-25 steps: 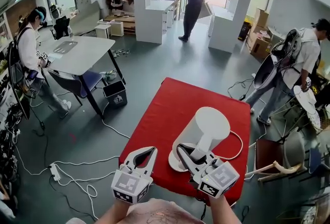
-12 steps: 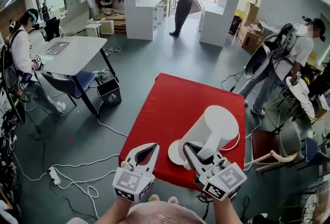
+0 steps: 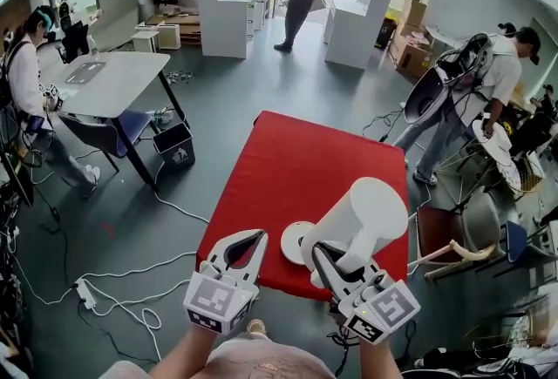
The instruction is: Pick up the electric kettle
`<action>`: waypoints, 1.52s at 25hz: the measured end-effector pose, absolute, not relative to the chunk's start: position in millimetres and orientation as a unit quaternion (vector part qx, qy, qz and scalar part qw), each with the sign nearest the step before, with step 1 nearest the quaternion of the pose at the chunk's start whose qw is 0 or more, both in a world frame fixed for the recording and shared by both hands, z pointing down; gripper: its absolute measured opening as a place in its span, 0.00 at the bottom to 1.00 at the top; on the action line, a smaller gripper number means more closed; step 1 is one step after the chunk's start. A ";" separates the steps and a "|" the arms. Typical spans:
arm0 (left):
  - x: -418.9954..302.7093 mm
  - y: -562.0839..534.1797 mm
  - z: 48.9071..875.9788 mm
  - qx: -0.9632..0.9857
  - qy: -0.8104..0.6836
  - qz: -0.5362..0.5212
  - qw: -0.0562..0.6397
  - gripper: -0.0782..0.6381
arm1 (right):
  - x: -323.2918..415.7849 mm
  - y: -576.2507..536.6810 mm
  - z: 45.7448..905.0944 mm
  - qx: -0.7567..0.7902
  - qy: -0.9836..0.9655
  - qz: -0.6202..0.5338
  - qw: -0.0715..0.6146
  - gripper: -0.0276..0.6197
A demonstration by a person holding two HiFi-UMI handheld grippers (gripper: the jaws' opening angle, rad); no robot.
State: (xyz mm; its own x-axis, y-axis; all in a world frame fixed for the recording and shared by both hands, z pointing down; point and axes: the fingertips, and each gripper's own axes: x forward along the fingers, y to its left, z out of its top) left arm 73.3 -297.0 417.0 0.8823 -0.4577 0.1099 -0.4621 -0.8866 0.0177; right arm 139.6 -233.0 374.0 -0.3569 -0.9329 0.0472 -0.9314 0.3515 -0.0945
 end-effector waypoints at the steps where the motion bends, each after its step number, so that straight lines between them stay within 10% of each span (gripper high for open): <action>1: 72.9 -293.3 418.5 0.970 -0.235 0.053 0.020 0.10 | 137.4 -229.2 375.9 -0.567 0.822 -0.053 0.006 0.09; 38: -5.5 -25.1 409.6 0.965 -0.257 0.060 0.005 0.10 | 65.7 28.6 399.5 -0.540 0.839 -0.069 0.003 0.10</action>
